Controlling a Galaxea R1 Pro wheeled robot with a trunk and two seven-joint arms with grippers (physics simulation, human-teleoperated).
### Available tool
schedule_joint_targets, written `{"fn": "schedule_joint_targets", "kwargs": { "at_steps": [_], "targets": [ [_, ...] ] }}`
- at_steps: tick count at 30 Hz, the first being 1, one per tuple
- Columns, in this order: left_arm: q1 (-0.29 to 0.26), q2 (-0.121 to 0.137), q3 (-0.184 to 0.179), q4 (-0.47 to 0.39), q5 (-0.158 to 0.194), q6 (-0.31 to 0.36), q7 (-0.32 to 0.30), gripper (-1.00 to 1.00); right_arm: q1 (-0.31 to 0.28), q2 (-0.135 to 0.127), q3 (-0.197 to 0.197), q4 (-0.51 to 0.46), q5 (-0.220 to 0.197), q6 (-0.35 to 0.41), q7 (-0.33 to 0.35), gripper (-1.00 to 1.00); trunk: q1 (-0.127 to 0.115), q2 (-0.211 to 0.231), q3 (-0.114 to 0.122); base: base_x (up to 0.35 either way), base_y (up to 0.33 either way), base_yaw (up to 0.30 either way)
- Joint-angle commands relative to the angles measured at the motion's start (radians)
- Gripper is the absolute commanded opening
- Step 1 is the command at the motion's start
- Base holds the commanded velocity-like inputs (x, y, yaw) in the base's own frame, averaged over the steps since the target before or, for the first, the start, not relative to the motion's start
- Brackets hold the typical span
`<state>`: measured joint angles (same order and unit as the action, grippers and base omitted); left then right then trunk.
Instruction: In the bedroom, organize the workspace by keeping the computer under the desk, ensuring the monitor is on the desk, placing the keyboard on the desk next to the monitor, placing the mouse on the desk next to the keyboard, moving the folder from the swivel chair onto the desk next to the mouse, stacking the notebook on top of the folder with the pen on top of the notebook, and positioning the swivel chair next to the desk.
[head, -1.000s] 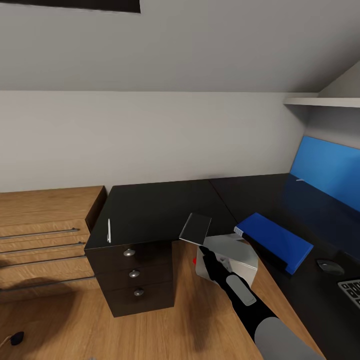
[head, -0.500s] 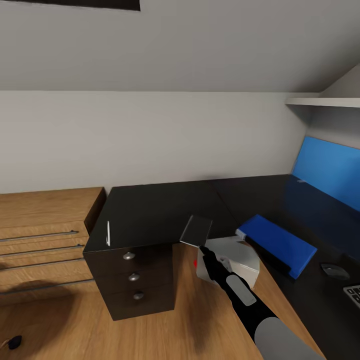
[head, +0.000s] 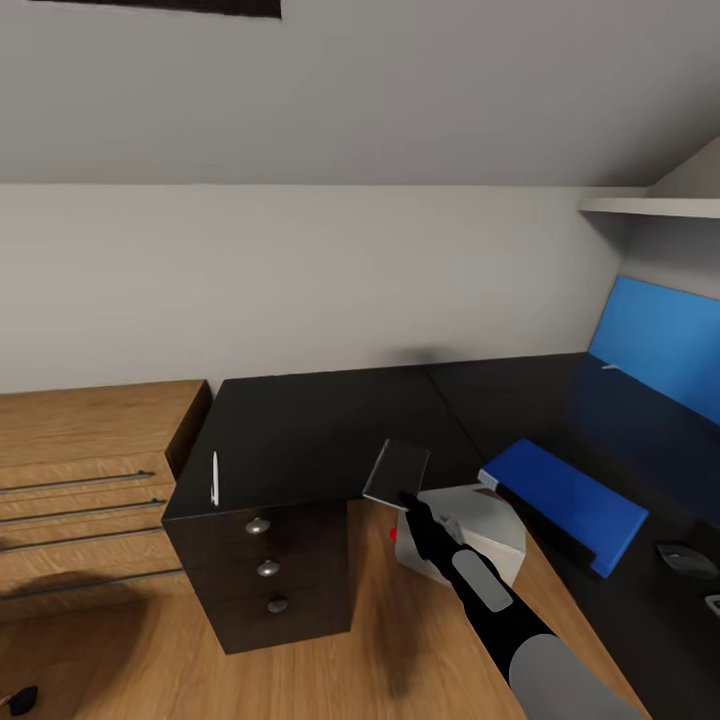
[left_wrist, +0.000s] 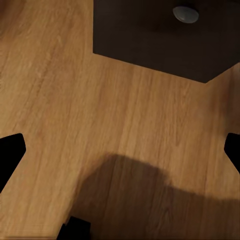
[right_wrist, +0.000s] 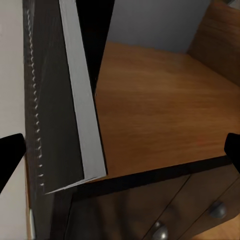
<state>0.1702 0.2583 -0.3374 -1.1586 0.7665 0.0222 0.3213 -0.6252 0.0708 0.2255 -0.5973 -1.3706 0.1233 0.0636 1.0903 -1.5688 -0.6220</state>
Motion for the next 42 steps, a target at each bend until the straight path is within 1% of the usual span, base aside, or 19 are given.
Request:
{"fn": "schedule_joint_targets", "kwargs": {
  "at_steps": [1, 2, 14, 25, 42],
  "targets": [
    [0.0, 0.001, -0.002, -0.002, 0.005, 0.002, 0.007, 1.0, -0.001, 0.0, 0.001, 0.001, -0.007, 0.001, 0.002, 1.0, -0.004, 0.007, 0.002, 0.003, 0.001, 0.0],
    [0.0, 0.001, -0.002, -0.002, 0.005, 0.002, 0.007, 1.0, -0.001, 0.0, 0.001, 0.001, -0.007, 0.001, 0.002, 1.0, -0.008, 0.014, 0.006, 0.002, 0.001, 0.0],
    [0.0, 0.001, -0.002, -0.001, 0.005, 0.002, 0.007, 1.0, -0.001, 0.0, 0.002, 0.003, -0.007, 0.001, 0.002, 1.0, -0.008, 0.014, 0.006, 0.0, 0.0, 0.0],
    [0.0, 0.001, -0.003, -0.001, 0.005, 0.002, 0.007, 1.0, -0.001, 0.0, 0.002, 0.009, -0.007, 0.001, 0.002, 1.0, -0.008, 0.014, 0.006, 0.071, 0.04, 0.0],
    [0.0, 0.001, -0.003, -0.001, 0.005, 0.002, 0.007, 1.0, -0.001, 0.001, 0.003, 0.01, -0.007, 0.003, 0.002, 1.0, -0.008, 0.014, 0.006, 0.004, 0.002, 0.0]
  ]
}}
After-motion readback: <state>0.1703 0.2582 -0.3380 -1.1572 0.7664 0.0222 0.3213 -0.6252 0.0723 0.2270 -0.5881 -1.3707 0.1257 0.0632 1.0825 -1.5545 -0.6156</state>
